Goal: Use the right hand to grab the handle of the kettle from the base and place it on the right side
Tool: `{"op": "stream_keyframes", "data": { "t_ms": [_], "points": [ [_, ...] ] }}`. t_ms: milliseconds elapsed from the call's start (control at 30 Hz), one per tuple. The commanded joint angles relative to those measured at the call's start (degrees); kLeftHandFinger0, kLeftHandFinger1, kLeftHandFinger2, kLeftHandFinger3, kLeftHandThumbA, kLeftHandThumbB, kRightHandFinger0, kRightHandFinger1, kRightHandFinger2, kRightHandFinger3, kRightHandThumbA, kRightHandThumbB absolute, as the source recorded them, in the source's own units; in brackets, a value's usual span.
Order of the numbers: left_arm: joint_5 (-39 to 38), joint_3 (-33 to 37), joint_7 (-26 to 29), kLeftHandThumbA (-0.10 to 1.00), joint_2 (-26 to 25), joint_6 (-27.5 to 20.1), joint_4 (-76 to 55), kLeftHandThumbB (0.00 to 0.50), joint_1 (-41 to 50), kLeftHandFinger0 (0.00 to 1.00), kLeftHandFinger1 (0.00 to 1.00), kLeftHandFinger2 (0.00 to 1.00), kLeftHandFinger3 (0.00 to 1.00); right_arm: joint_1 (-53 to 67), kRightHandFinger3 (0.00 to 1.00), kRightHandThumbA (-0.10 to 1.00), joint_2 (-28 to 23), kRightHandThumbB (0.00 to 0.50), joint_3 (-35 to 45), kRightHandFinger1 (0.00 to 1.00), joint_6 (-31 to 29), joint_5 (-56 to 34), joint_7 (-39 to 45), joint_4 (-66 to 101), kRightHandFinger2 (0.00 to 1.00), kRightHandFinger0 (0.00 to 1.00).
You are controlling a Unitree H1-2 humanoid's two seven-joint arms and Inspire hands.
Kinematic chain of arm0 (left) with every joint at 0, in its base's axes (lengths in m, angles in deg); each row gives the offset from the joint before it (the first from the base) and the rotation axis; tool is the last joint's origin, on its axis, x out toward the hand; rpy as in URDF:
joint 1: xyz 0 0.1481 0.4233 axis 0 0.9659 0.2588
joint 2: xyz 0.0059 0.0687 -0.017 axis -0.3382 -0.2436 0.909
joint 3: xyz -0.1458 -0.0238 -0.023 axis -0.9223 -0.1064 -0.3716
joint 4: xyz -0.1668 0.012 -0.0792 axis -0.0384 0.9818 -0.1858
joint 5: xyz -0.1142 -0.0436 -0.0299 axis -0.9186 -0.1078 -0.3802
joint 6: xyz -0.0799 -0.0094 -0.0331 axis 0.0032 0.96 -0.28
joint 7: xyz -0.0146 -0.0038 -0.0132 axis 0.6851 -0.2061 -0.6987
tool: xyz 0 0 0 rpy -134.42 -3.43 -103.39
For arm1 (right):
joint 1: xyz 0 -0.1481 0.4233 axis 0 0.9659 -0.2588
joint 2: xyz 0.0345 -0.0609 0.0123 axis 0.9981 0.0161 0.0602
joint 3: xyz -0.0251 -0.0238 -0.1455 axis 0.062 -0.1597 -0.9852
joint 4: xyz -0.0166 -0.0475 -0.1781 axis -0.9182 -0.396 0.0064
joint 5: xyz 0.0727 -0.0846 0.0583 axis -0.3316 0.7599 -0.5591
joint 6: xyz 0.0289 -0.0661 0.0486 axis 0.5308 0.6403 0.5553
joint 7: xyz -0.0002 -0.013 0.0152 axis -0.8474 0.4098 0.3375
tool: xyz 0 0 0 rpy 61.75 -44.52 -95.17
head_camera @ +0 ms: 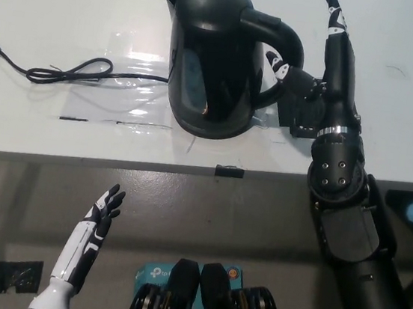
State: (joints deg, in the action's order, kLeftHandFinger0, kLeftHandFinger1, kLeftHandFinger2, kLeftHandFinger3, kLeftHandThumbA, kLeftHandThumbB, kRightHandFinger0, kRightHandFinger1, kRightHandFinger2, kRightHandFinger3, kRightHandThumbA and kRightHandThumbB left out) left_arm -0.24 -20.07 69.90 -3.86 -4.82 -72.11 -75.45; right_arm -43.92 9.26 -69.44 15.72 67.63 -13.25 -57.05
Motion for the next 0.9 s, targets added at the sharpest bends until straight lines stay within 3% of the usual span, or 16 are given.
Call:
{"op": "stream_keyframes", "data": {
  "t_ms": [0, 600, 867],
  "points": [
    [-0.25, 0.0, -0.22, 1.0, -0.74, -2.15, -1.46, 0.5, -1.3, 1.0, 1.0, 1.0, 1.0, -5.09, 1.0, 0.85, -0.57, 0.209, -0.33, 1.0, -1.67, -0.42, -1.94, -0.27, 1.0, 1.0],
    [0.09, -0.13, -0.33, 1.0, -0.89, -2.14, -1.85, 0.5, -1.82, 1.0, 1.0, 1.0, 1.0, -10.15, 1.0, 0.88, -0.3, 0.226, -1.26, 1.0, -2.6, -0.88, -3.4, -9.86, 1.0, 1.0],
    [-0.03, -0.11, -0.2, 1.0, -0.89, -2.15, -2.07, 0.5, -1.98, 1.0, 1.0, 1.0, 1.0, -12.55, 1.0, 0.8, -0.99, 0.236, -1.64, 1.0, -3.54, -1.07, -4.61, -17.76, 1.0, 1.0]
  ]
}}
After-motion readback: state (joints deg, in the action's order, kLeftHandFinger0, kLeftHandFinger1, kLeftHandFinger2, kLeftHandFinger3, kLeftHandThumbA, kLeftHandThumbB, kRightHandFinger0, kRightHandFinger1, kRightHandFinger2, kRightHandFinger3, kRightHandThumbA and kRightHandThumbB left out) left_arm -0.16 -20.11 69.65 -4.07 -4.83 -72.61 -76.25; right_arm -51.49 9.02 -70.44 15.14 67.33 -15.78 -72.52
